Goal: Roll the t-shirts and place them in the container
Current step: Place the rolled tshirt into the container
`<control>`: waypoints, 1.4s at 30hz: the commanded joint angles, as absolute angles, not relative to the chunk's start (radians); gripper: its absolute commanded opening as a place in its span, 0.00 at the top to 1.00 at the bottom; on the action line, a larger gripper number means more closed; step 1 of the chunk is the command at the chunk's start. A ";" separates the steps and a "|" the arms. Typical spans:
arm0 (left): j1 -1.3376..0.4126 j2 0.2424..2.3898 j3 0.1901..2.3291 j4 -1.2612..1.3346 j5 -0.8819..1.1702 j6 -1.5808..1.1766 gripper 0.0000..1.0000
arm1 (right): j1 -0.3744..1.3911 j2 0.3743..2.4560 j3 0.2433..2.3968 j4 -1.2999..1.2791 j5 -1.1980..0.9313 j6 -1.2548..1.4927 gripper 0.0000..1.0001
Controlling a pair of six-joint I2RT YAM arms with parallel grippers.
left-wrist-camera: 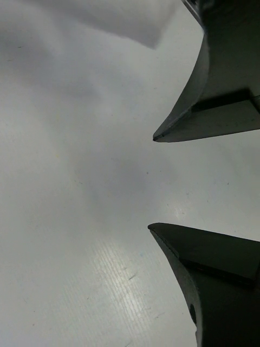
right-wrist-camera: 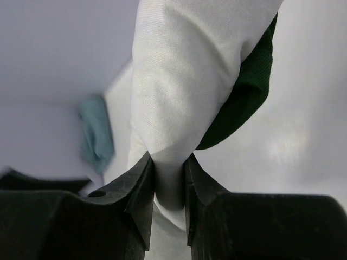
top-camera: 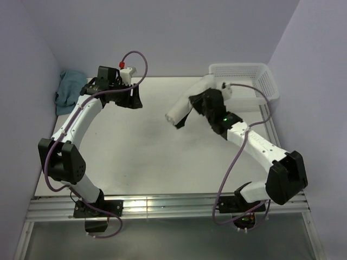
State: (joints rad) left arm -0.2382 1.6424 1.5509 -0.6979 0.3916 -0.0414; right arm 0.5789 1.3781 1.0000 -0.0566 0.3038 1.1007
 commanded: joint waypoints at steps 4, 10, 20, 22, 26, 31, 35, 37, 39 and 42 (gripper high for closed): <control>-0.229 1.568 1.528 -0.700 0.341 -0.011 0.35 | 0.290 1.373 1.222 -0.003 0.364 1.029 1.00; -0.227 1.580 1.488 -0.686 0.333 0.021 0.36 | 0.062 1.613 1.426 0.118 0.322 1.077 1.00; -0.227 1.617 1.494 -0.683 0.344 0.048 0.36 | -0.080 2.144 1.784 0.230 0.321 1.196 1.00; -0.225 1.627 1.500 -0.687 0.341 0.054 0.36 | -0.101 2.245 1.896 0.198 0.295 1.209 1.00; -0.224 1.637 1.500 -0.687 0.339 0.058 0.37 | -0.127 2.336 2.012 0.167 0.276 1.224 1.00; -0.222 1.644 1.500 -0.690 0.334 0.058 0.37 | -0.149 2.408 2.135 0.123 0.275 1.213 1.00; -0.222 1.654 1.512 -0.698 0.330 0.060 0.37 | -0.166 2.453 2.180 0.098 0.262 1.226 1.00; -0.222 1.663 1.522 -0.704 0.331 0.060 0.37 | -0.173 2.460 2.169 0.090 0.244 1.247 1.00; -0.222 1.669 1.525 -0.704 0.331 0.060 0.37 | -0.179 2.454 2.143 0.107 0.239 1.258 1.00; -0.222 1.678 1.528 -0.703 0.337 0.057 0.37 | -0.181 2.467 2.137 0.097 0.226 1.258 1.00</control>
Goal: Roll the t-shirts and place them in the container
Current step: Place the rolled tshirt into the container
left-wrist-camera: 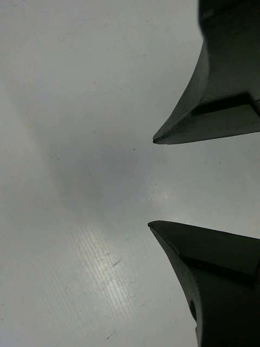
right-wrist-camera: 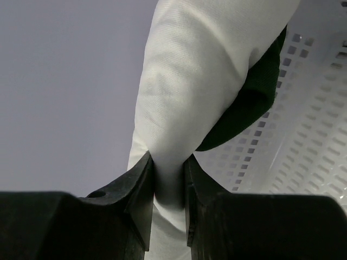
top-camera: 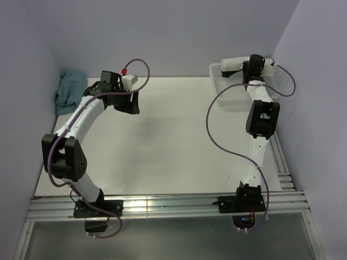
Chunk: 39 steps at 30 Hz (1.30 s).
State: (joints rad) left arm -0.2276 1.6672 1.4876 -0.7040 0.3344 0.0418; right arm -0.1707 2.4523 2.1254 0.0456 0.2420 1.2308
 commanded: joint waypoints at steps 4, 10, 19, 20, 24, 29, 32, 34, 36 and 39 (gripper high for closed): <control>-0.222 1.693 1.539 -0.710 0.348 0.052 0.37 | -0.181 2.499 2.152 0.068 0.193 1.281 1.00; -0.222 1.718 1.577 -0.721 0.348 0.045 0.38 | -0.187 2.514 2.149 0.022 0.176 1.309 1.00; -0.224 1.749 1.618 -0.741 0.376 0.037 0.38 | -0.202 2.553 2.207 -0.046 0.118 1.316 0.96; -0.224 1.747 1.621 -0.742 0.374 0.037 0.38 | -0.204 2.542 2.185 -0.043 0.120 1.316 0.91; -0.224 1.746 1.631 -0.747 0.376 0.038 0.37 | -0.209 2.522 2.146 -0.021 0.109 1.319 0.58; -0.225 1.747 1.646 -0.756 0.387 0.034 0.37 | -0.216 2.516 2.160 -0.037 0.078 1.325 0.39; -0.230 1.747 1.657 -0.762 0.388 0.031 0.37 | -0.224 2.516 2.177 -0.074 0.046 1.338 0.33; -0.232 1.746 1.664 -0.764 0.390 0.031 0.37 | -0.230 2.505 2.166 -0.086 0.035 1.347 0.32; -0.235 1.744 1.669 -0.767 0.393 0.031 0.37 | -0.235 2.491 2.148 -0.092 0.022 1.354 0.32; -0.236 1.743 1.675 -0.773 0.400 0.032 0.37 | -0.244 2.467 2.126 -0.104 0.006 1.354 0.31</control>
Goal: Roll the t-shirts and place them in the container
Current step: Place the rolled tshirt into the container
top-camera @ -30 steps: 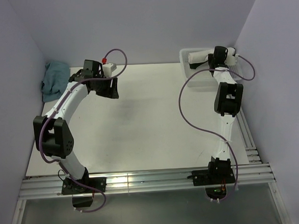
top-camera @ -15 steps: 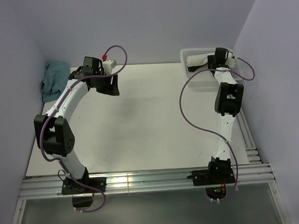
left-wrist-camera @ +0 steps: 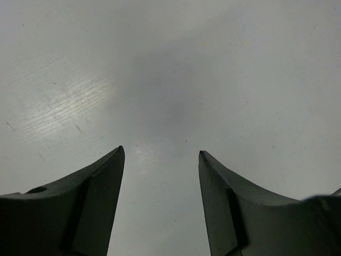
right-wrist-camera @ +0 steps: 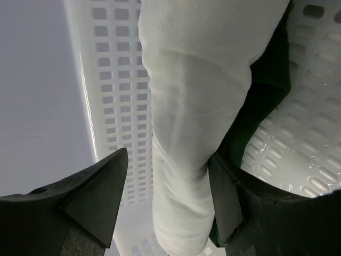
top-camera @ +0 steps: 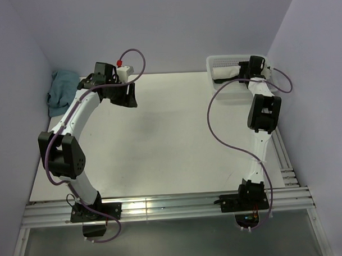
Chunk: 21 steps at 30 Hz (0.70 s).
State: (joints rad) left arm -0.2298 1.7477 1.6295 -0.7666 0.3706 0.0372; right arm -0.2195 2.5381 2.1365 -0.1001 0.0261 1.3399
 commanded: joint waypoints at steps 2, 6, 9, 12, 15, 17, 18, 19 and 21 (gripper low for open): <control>-0.236 1.741 1.677 -0.776 0.403 0.032 0.37 | -0.248 2.447 2.109 -0.104 0.005 1.355 0.31; -0.236 1.747 1.687 -0.785 0.416 0.032 0.37 | -0.258 2.437 2.117 -0.138 -0.046 1.370 0.30; -0.236 1.752 1.693 -0.788 0.425 0.032 0.37 | -0.259 2.422 2.106 -0.138 -0.072 1.373 0.30; -0.236 1.752 1.692 -0.787 0.430 0.035 0.37 | -0.261 2.390 2.073 -0.126 -0.086 1.367 0.29; -0.236 1.753 1.690 -0.785 0.442 0.038 0.36 | -0.261 2.347 2.028 -0.106 -0.095 1.359 0.29; -0.236 1.753 1.690 -0.782 0.446 0.038 0.35 | -0.259 2.309 1.996 -0.094 -0.098 1.355 0.29; -0.236 1.753 1.693 -0.779 0.451 0.037 0.34 | -0.259 2.298 1.987 -0.095 -0.101 1.351 0.29; -0.236 1.755 1.695 -0.776 0.451 0.035 0.34 | -0.261 2.275 1.970 -0.095 -0.103 1.350 0.28; -0.236 1.761 1.709 -0.778 0.462 0.032 0.33 | -0.261 2.247 1.942 -0.091 -0.104 1.345 0.28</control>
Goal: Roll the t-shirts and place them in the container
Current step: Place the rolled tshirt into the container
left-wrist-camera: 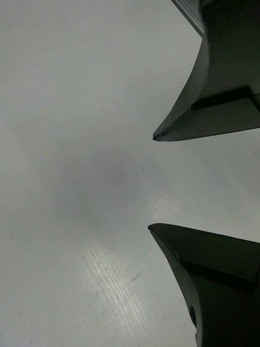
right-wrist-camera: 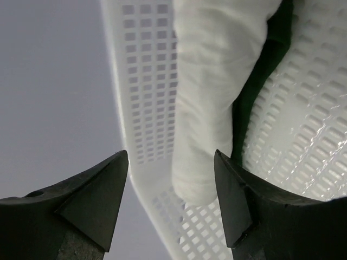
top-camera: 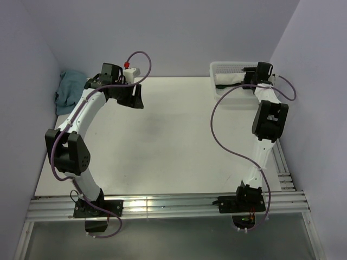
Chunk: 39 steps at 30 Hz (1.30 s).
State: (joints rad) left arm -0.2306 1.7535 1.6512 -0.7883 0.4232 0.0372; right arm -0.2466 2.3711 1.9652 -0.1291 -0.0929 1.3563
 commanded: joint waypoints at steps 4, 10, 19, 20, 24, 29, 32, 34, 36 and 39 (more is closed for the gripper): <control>-0.236 1.764 1.727 -0.770 0.456 0.020 0.33 | -0.252 2.136 1.824 -0.051 -0.113 1.324 0.28; -0.230 1.724 1.729 -0.767 0.445 0.012 0.34 | -0.180 1.862 1.575 -0.022 -0.040 1.204 0.26; -0.160 1.566 1.582 -0.735 0.422 0.031 0.34 | 0.166 1.273 1.093 0.041 0.346 0.938 0.21; -0.152 1.537 1.566 -0.733 0.423 0.034 0.34 | 0.208 1.223 1.057 0.023 0.388 0.892 0.21; -0.123 1.454 1.462 -0.695 0.413 0.031 0.34 | 0.351 0.931 0.823 -0.015 0.462 0.850 0.19; -0.118 1.388 1.384 -0.647 0.420 0.008 0.34 | 0.382 0.730 0.667 -0.138 0.454 0.805 0.16; -0.118 1.373 1.361 -0.631 0.420 0.008 0.34 | 0.382 0.643 0.621 -0.169 0.466 0.781 0.14; -0.118 1.373 1.358 -0.629 0.416 0.009 0.34 | 0.382 0.598 0.607 -0.176 0.471 0.764 0.14; -0.118 1.373 1.356 -0.630 0.414 0.008 0.34 | 0.382 0.583 0.614 -0.181 0.479 0.756 0.14; -0.118 1.368 1.348 -0.629 0.416 0.008 0.34 | 0.382 0.581 0.635 -0.195 0.506 0.749 0.12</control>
